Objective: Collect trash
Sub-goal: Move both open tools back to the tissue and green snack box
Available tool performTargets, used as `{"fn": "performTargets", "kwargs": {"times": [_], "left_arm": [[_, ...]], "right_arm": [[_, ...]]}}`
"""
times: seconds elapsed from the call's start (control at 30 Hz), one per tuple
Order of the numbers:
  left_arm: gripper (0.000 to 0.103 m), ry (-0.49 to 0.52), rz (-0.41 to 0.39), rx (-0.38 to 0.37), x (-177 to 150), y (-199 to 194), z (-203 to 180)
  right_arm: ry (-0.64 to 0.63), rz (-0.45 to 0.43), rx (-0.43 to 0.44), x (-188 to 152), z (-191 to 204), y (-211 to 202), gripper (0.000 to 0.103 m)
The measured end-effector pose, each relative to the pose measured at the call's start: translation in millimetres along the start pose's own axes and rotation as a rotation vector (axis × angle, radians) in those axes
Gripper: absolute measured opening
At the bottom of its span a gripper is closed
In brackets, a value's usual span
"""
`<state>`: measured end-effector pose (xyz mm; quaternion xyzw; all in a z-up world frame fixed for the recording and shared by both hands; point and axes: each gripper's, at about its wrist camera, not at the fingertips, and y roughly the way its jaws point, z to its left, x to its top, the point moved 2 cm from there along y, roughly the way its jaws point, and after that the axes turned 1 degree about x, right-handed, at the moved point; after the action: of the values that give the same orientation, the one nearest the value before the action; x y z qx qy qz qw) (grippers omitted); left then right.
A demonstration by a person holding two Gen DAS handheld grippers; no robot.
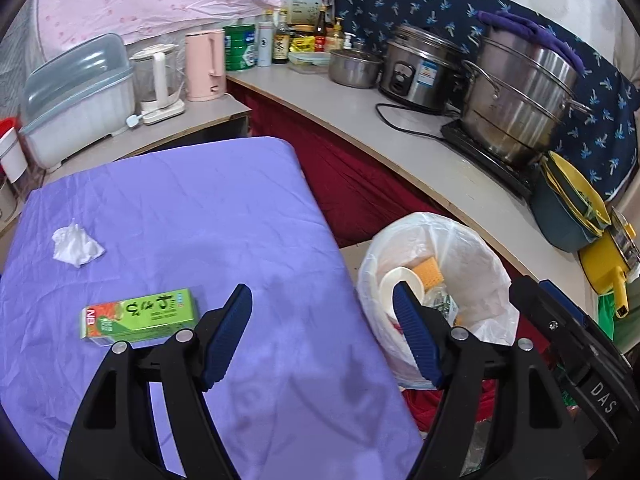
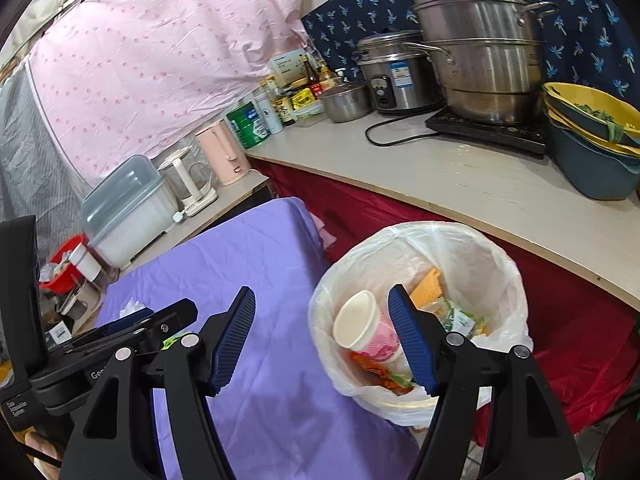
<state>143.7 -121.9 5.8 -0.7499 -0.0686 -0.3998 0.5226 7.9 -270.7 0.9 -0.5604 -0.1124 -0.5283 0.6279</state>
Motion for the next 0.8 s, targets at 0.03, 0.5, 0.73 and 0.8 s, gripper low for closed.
{"fn": "performTargets", "kwargs": {"times": [0.03, 0.5, 0.73, 0.8], "left_arm": [[0.069, -0.009, -0.002, 0.005, -0.7, -2.2, 5.8], [0.075, -0.159, -0.027, 0.145, -17.9, -30.8, 119.7], [0.075, -0.242, -0.014, 0.23, -31.0, -40.1, 180.7], [0.075, -0.266, -0.01, 0.253, -34.8, -42.4, 197.0]], "right_arm": [[-0.008, 0.001, 0.006, -0.7, 6.3, 0.6, 0.067], [-0.11, 0.069, 0.09, -26.5, 92.0, 28.9, 0.067], [-0.164, 0.128, 0.135, -45.6, 135.3, 53.5, 0.067], [-0.179, 0.147, 0.148, -50.7, 147.2, 62.1, 0.067]]}}
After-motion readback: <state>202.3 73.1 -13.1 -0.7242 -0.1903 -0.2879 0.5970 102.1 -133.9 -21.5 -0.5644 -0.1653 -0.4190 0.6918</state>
